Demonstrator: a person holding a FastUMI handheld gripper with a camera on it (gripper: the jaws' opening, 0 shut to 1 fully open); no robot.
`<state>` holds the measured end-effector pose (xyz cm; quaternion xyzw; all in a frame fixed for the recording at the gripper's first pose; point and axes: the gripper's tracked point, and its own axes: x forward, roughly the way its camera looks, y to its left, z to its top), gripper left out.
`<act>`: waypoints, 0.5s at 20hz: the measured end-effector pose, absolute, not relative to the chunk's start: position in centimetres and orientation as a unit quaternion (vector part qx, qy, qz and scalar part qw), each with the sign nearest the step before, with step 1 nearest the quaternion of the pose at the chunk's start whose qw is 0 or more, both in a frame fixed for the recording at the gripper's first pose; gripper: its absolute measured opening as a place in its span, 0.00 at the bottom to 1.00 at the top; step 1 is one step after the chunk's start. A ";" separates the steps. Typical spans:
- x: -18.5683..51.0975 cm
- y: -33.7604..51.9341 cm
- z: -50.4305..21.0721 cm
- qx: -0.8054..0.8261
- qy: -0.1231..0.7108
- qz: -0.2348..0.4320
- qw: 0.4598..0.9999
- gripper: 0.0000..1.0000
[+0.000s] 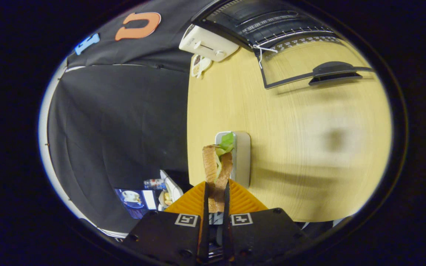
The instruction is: Open the toaster oven, put the food inside, and close the toaster oven door.
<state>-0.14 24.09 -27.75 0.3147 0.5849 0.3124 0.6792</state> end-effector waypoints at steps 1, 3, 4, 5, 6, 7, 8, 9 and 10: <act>0.2 23.7 -26.7 0.332 0.576 0.313 0.678 0.19; 0.7 22.6 -24.3 0.364 0.555 0.316 0.678 0.19; 1.3 21.8 -23.0 0.383 0.538 0.314 0.682 0.19; 2.4 20.6 -21.6 0.402 0.518 0.312 0.687 0.19; 3.1 19.5 -20.4 0.418 0.498 0.308 0.695 0.19; 4.1 18.2 -19.4 0.431 0.478 0.302 0.703 0.19; 5.1 16.8 -18.8 0.440 0.459 0.296 0.713 0.18; 6.4 15.1 -18.4 0.450 0.442 0.286 0.722 0.19; 7.4 13.4 -18.1 0.464 0.424 0.271 0.729 0.18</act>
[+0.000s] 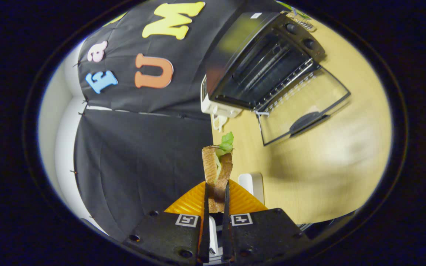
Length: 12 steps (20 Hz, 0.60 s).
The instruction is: Open the toaster oven, put the food inside, and close the toaster oven door.
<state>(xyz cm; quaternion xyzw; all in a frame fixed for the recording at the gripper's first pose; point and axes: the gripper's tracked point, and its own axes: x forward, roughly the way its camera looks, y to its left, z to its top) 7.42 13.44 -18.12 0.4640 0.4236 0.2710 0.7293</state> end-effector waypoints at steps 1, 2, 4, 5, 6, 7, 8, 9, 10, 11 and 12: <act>8.5 12.2 -18.0 0.475 0.410 0.261 0.733 0.19; 9.8 11.2 -18.2 0.489 0.394 0.247 0.738 0.19; 12.6 9.7 -18.5 0.514 0.366 0.228 0.741 0.18; 14.1 9.2 -18.7 0.527 0.353 0.220 0.741 0.18; 15.2 8.5 -18.9 0.540 0.340 0.213 0.740 0.18; 16.7 8.1 -19.0 0.556 0.323 0.203 0.738 0.18; 17.6 7.8 -19.4 0.568 0.311 0.193 0.738 0.18; 18.7 7.7 -19.9 0.580 0.300 0.181 0.735 0.19; 19.5 7.7 -20.3 0.590 0.291 0.174 0.733 0.18; 20.7 7.8 -20.7 0.601 0.278 0.167 0.730 0.19; 21.6 7.8 -21.1 0.609 0.269 0.160 0.729 0.18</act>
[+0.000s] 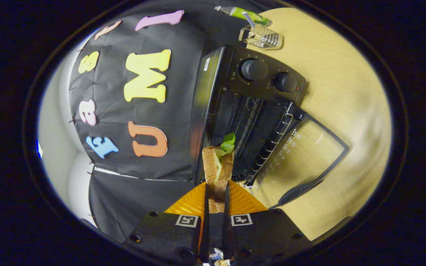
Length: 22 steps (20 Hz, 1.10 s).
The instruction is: Open the toaster oven, put the food inside, and close the toaster oven door.
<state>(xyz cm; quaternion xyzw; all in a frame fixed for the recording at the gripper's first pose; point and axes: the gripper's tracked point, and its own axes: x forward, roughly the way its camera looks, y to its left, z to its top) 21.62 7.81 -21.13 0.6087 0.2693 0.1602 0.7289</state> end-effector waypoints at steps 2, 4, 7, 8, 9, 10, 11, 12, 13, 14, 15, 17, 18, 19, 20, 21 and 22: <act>23.2 7.8 -21.8 0.620 0.251 0.144 0.729 0.18; 25.0 7.5 -22.4 0.640 0.224 0.126 0.724 0.18; 27.5 6.9 -23.6 0.666 0.194 0.088 0.715 0.18; 28.1 6.8 -24.0 0.669 0.191 0.081 0.713 0.18; 28.7 6.9 -24.4 0.672 0.187 0.074 0.713 0.18; 29.2 7.0 -24.7 0.671 0.185 0.073 0.714 0.18; 29.7 7.1 -25.2 0.666 0.184 0.066 0.720 0.18; 30.1 7.4 -25.4 0.662 0.185 0.067 0.724 0.18; 30.3 7.7 -25.6 0.656 0.188 0.064 0.728 0.19; 30.5 7.8 -25.5 0.650 0.188 0.063 0.734 0.19; 30.5 8.0 -25.5 0.639 0.192 0.062 0.742 0.21; 30.3 8.7 -25.5 0.622 0.205 0.061 0.753 0.27; 30.2 9.0 -25.6 0.612 0.215 0.061 0.759 0.30; 30.0 9.3 -25.4 0.607 0.216 0.066 0.762 0.32; 29.9 9.8 -25.3 0.602 0.220 0.074 0.764 0.34; 29.6 10.1 -25.2 0.593 0.228 0.077 0.768 0.42; 29.5 10.4 -25.1 0.584 0.232 0.081 0.773 0.51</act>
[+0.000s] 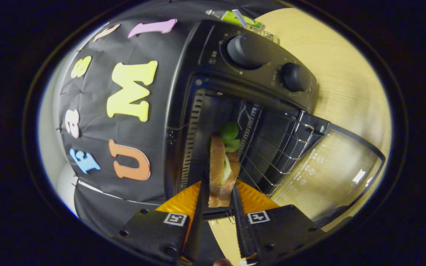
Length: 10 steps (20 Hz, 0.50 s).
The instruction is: Open the toaster oven, put the food inside, and close the toaster oven door.
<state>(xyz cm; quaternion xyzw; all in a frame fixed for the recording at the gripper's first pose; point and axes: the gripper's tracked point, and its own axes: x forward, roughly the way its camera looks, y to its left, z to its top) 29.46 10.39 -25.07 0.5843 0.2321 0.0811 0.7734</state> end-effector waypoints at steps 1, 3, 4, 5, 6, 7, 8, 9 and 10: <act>29.1 10.8 -25.1 0.572 0.241 0.084 0.779 0.60; 28.5 11.4 -25.1 0.556 0.255 0.088 0.786 0.71; 28.1 11.6 -25.4 0.545 0.266 0.086 0.790 0.76; 27.7 11.7 -25.8 0.530 0.281 0.082 0.796 0.77; 27.2 11.8 -26.4 0.512 0.298 0.074 0.802 0.79; 26.6 11.9 -26.8 0.491 0.316 0.071 0.809 0.82; 26.2 12.1 -26.9 0.480 0.325 0.073 0.812 0.83; 25.8 12.4 -26.8 0.475 0.330 0.076 0.813 0.85; 25.5 12.4 -26.6 0.470 0.333 0.076 0.814 0.85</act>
